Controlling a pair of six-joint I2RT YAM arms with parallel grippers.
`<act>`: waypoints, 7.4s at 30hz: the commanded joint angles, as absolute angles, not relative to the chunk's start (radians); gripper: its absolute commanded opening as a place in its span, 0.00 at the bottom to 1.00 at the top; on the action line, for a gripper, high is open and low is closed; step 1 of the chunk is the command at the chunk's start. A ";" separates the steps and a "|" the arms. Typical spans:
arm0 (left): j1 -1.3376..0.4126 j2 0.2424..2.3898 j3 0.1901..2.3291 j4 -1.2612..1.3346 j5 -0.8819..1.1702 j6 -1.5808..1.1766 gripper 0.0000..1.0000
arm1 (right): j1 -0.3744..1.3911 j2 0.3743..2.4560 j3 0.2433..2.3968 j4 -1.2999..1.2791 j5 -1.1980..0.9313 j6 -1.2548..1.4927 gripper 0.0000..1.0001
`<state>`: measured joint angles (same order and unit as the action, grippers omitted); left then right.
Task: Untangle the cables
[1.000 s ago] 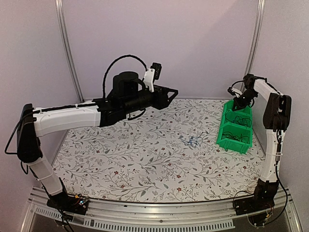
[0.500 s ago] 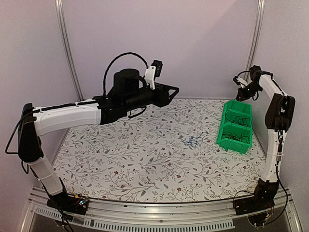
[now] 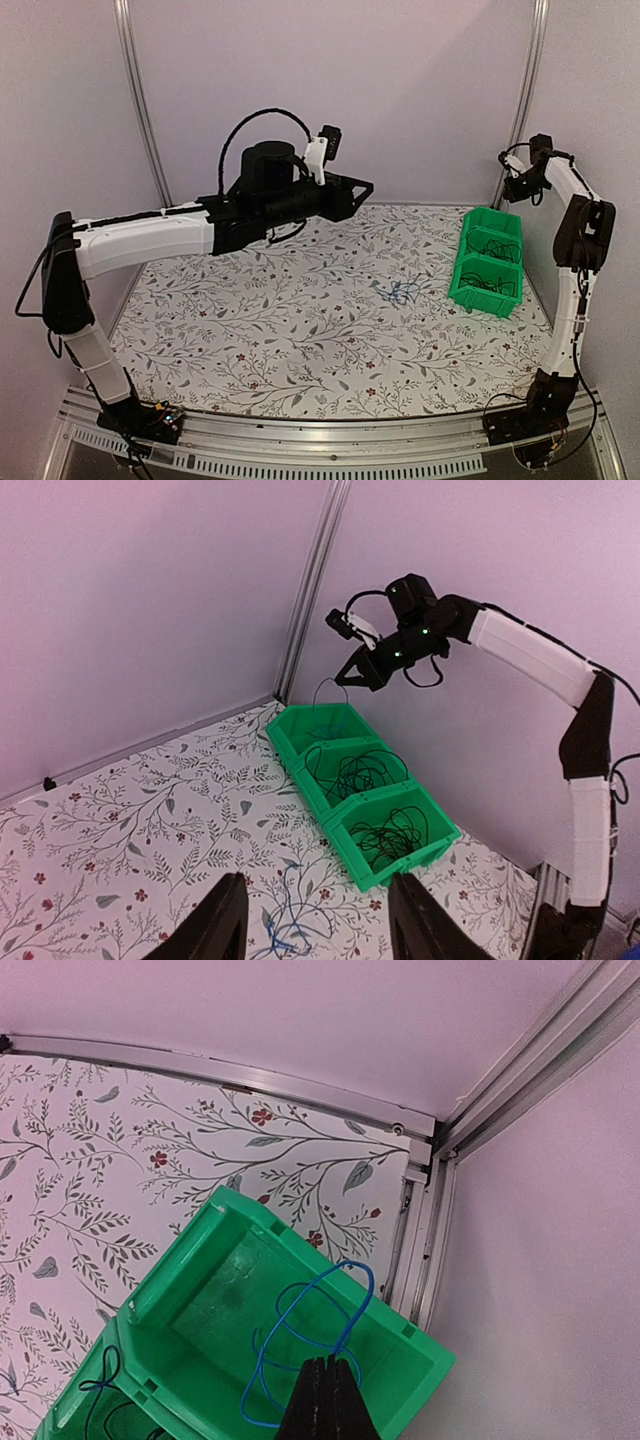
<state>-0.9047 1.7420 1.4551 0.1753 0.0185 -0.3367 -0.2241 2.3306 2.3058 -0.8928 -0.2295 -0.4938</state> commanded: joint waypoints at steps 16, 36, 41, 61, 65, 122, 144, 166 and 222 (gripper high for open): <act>-0.893 1.777 1.493 0.144 0.025 -0.330 0.51 | -0.238 2.343 2.164 -0.955 -0.226 -0.516 0.19; -0.839 1.919 1.375 0.004 0.076 -0.465 0.44 | 0.197 1.761 1.537 -0.905 -0.586 -0.864 0.54; -0.806 1.881 1.278 0.003 0.028 -0.579 0.45 | 0.397 1.727 1.377 -0.826 -0.562 -0.889 0.52; -0.793 1.737 1.097 0.006 -0.054 -0.678 0.45 | 0.521 1.997 1.402 -0.630 -0.391 -0.683 0.47; -0.793 1.744 1.102 0.008 -0.051 -0.674 0.45 | 0.522 2.032 1.429 -0.617 -0.381 -0.658 0.27; -0.717 2.021 1.225 0.533 -0.221 -0.596 0.25 | 0.522 1.839 2.156 -1.322 -0.867 -0.737 0.00; -0.608 1.851 1.017 0.419 -0.104 -0.717 0.32 | 0.318 1.802 2.161 -1.175 -0.690 -0.657 0.00; -0.690 1.755 1.080 0.249 -0.016 -0.638 0.34 | -0.106 1.973 2.084 -0.772 -0.349 -0.636 0.00; -0.703 1.790 1.132 0.183 0.013 -0.671 0.35 | -0.178 2.130 2.081 -0.644 -0.312 -0.582 0.00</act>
